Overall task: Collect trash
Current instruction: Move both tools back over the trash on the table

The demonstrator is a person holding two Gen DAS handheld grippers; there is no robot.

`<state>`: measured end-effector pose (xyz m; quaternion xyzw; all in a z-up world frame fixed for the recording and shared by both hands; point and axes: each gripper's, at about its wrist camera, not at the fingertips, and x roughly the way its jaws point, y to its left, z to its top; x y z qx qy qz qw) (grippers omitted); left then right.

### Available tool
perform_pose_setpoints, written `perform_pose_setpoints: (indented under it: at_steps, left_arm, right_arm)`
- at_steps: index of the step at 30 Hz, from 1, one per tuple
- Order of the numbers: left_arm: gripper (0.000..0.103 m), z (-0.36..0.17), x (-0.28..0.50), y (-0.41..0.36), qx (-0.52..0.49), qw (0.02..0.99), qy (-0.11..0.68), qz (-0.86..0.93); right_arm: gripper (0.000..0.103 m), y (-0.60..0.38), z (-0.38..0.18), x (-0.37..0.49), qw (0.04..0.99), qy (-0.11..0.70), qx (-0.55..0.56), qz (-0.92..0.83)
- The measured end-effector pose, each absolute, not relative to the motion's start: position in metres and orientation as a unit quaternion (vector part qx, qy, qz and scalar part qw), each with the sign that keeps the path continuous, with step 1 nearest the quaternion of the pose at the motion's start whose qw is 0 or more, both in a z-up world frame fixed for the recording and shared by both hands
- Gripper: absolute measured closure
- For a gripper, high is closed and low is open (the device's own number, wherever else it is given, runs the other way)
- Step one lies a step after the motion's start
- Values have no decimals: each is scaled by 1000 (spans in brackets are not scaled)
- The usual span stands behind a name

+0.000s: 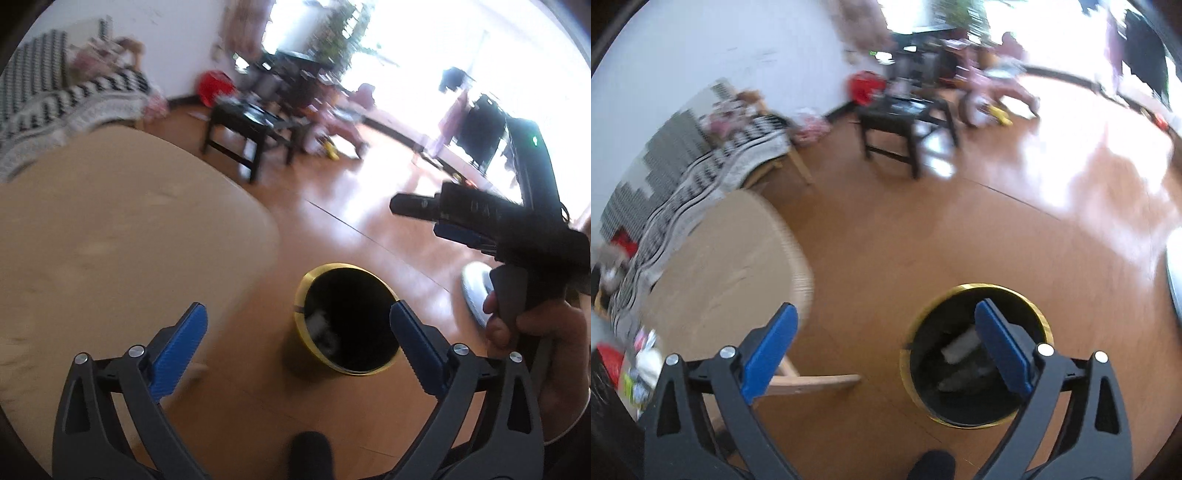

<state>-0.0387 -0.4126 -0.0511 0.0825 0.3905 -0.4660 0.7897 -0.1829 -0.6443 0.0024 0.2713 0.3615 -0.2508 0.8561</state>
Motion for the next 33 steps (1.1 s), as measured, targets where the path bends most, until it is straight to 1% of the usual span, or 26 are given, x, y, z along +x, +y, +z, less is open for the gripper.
perform_pose_setpoints:
  at_steps: [4, 11, 16, 18, 21, 24, 27, 33]
  left_arm:
    - [7, -25, -14, -342, 70, 829, 371, -413]
    - [7, -5, 22, -213, 62, 879, 363, -303]
    - [7, -2, 39, -113, 31, 907, 364, -209]
    - [7, -5, 45, -68, 5, 913, 371, -170]
    - [7, -12, 56, -20, -15, 916, 381, -125]
    - [7, -20, 65, 17, -27, 915, 393, -90]
    - [7, -26, 76, 36, -36, 911, 403, -78]
    - [7, -42, 104, 40, -42, 906, 417, -55]
  right_arm:
    - [10, -575, 21, -133, 884, 367, 232, -175]
    - [9, -443, 37, -51, 909, 381, 162, -49]
    - [9, -350, 43, -6, 914, 387, 114, 34]
    - [10, -321, 38, 5, 913, 391, 100, 58]
    - [10, -287, 30, 22, 910, 399, 84, 83]
    - [10, -263, 20, 40, 904, 409, 74, 96]
    - [10, -247, 8, 57, 899, 421, 67, 102]
    - [10, -228, -20, 86, 886, 449, 57, 101]
